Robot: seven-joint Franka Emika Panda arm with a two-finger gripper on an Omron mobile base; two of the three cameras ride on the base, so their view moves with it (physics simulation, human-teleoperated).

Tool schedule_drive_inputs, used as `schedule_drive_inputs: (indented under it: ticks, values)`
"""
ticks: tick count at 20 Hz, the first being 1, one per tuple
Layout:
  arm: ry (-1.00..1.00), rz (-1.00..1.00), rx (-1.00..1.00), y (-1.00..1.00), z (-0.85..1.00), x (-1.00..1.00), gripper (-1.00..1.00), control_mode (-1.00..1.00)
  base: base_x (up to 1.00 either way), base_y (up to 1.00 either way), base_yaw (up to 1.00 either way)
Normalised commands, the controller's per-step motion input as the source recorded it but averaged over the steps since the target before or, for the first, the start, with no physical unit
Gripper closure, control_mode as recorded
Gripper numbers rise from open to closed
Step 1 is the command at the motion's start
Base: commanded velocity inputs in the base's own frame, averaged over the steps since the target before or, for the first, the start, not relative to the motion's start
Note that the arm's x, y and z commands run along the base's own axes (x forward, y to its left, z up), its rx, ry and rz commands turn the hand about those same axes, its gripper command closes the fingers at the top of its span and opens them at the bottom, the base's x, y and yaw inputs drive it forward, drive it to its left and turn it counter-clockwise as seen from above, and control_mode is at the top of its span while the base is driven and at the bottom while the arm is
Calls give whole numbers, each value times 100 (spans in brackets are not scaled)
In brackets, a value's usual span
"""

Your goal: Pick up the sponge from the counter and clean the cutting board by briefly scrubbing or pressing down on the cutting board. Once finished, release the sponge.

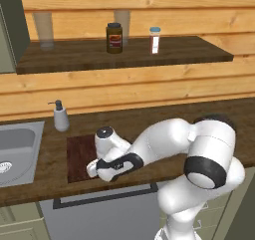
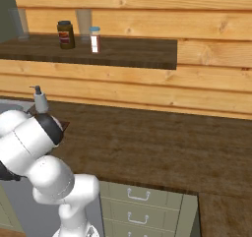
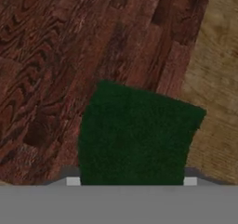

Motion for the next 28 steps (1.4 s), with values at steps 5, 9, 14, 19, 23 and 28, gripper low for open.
schedule_drive_inputs:
  ticks: [5, 9, 14, 19, 23, 28]
  values:
    - [-2, 17, 11, -64, -11, 30, 100, -100, 0, 0, 0]
    - [-7, 36, 16, 13, 9, 59, 100, -100, 0, 0, 0]
    - [-14, 29, 5, 40, 31, 17, 100, -100, 0, 0, 0]
    - [-9, 5, 1, 21, 11, 49, 100, -100, 0, 0, 0]
    - [0, -1, 0, 0, 0, 100, 100, -100, 0, 0, 0]
    - [5, 0, 1, 0, 0, 100, 100, -100, 0, 0, 0]
